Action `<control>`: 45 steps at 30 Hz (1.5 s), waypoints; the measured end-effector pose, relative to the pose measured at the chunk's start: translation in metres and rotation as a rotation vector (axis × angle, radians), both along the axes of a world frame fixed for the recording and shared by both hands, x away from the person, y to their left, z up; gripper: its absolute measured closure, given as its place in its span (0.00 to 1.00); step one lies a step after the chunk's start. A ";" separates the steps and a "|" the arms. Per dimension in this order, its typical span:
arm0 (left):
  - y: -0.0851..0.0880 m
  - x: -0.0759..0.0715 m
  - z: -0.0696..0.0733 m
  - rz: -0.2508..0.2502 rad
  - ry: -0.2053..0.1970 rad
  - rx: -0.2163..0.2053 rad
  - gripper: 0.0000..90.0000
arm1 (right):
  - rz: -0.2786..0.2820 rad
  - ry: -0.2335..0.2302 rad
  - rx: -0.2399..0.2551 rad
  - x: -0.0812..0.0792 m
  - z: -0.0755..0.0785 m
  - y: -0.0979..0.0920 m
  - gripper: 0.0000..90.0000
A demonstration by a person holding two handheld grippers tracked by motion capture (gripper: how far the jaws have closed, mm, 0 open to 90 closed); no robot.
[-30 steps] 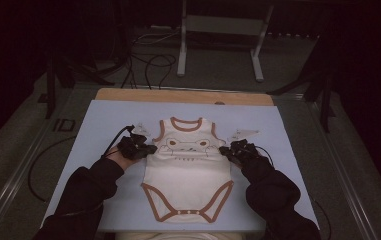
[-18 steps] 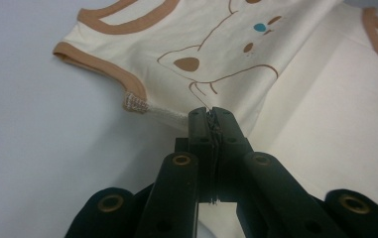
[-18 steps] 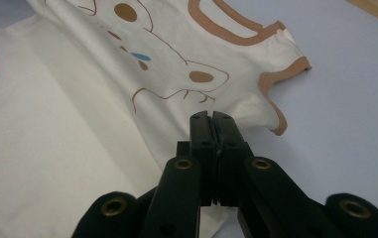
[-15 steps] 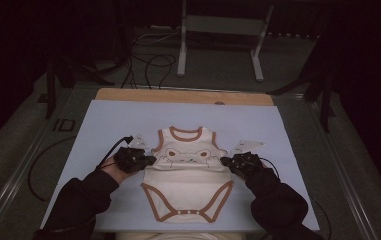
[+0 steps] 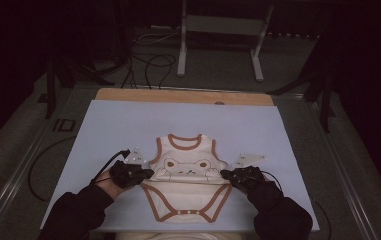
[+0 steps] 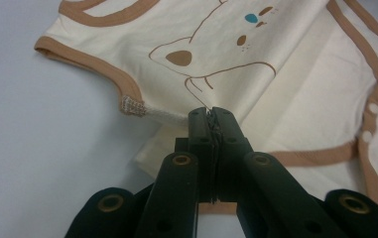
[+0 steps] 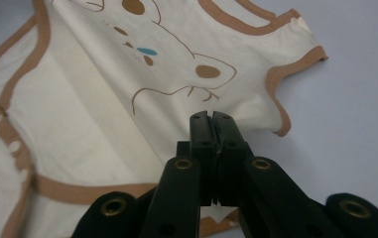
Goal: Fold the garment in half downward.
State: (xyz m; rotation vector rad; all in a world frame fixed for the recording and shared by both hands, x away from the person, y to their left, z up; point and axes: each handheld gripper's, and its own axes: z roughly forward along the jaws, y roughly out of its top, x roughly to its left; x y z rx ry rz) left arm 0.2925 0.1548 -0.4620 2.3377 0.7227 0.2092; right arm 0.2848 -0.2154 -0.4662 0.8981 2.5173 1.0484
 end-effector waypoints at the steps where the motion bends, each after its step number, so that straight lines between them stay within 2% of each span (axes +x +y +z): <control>1: 0.000 -0.002 0.000 -0.004 -0.002 -0.003 0.99 | 0.002 0.005 0.000 -0.002 -0.001 0.000 0.99; 13: -0.001 -0.024 -0.008 -0.024 0.007 -0.002 0.99 | 0.000 0.026 0.014 -0.019 -0.010 -0.004 0.99; 20: -0.002 -0.035 -0.011 -0.033 0.012 -0.001 0.99 | 0.011 0.044 0.005 -0.029 -0.014 -0.004 0.99; 24: -0.004 -0.041 -0.012 -0.049 0.003 -0.004 0.99 | 0.010 0.055 0.004 -0.035 -0.016 -0.006 0.99; 29: -0.003 -0.044 -0.020 -0.050 0.026 0.003 0.99 | 0.006 0.062 0.014 -0.039 -0.019 -0.007 0.99; 33: -0.001 -0.045 -0.024 -0.051 0.035 0.004 0.99 | 0.018 0.074 -0.004 -0.040 -0.024 -0.005 0.99; 38: -0.001 -0.047 -0.030 -0.060 0.057 -0.009 0.99 | 0.016 0.095 -0.002 -0.041 -0.030 -0.006 0.98; 45: 0.000 -0.046 -0.039 -0.064 0.075 0.000 0.99 | 0.012 0.116 -0.004 -0.042 -0.038 -0.010 0.98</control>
